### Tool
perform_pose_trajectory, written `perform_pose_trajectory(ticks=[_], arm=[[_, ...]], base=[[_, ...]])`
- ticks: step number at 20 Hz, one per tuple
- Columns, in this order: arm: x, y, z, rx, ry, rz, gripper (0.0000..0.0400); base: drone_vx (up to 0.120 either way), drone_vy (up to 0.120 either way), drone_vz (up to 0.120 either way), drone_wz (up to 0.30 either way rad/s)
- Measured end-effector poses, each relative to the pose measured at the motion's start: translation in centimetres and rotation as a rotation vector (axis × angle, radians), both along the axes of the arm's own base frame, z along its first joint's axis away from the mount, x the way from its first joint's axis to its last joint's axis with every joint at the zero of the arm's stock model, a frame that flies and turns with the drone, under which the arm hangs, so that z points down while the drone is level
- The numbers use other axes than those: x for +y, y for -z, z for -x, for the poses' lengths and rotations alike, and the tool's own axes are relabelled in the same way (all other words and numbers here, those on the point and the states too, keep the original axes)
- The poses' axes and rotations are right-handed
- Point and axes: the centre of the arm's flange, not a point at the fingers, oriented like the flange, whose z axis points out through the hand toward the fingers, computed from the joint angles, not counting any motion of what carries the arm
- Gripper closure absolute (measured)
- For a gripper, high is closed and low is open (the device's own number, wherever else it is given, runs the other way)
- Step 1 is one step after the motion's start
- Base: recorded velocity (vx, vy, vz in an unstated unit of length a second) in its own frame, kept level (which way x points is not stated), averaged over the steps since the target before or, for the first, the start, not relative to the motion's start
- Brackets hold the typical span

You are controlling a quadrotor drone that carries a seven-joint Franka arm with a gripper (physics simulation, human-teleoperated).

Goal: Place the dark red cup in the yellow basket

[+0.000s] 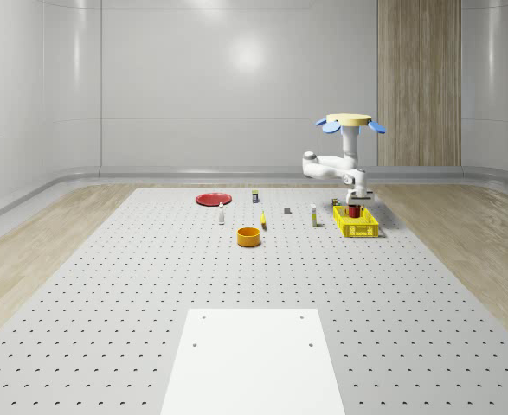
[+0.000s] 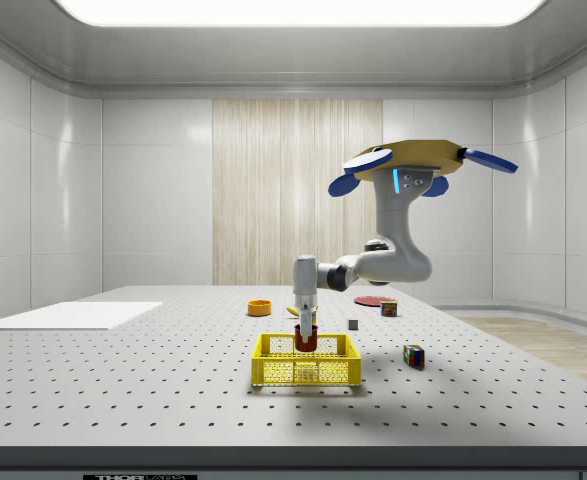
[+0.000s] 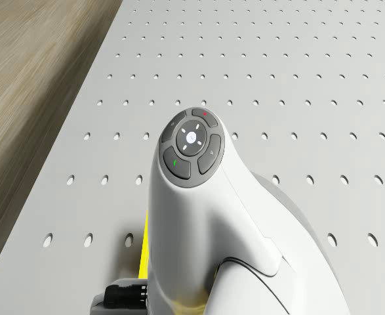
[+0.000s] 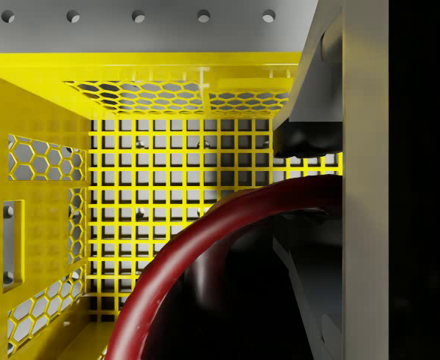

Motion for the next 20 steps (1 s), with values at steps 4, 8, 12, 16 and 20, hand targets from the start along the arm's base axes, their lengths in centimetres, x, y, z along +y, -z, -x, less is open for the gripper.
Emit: perform_pose_trajectory(ticks=[4,8,12,16,20], arm=[[0.0,-1.6,0.0,0.0,0.0,0.0,0.0301],[0.0,-3.0,0.0,0.0,0.0,0.0,0.0301],[0.0,-3.7,0.0,0.0,0.0,0.0,0.0142],[0.0,-3.2,0.0,0.0,0.0,0.001,0.0052],[0.0,-2.4,0.0,0.0,0.0,0.001,0.0019]], base=[[0.0,0.0,0.0,0.0],[0.0,0.0,0.0,0.0],[0.0,0.0,0.0,0.0],[0.0,0.0,0.0,0.0],[0.0,0.0,0.0,0.0]])
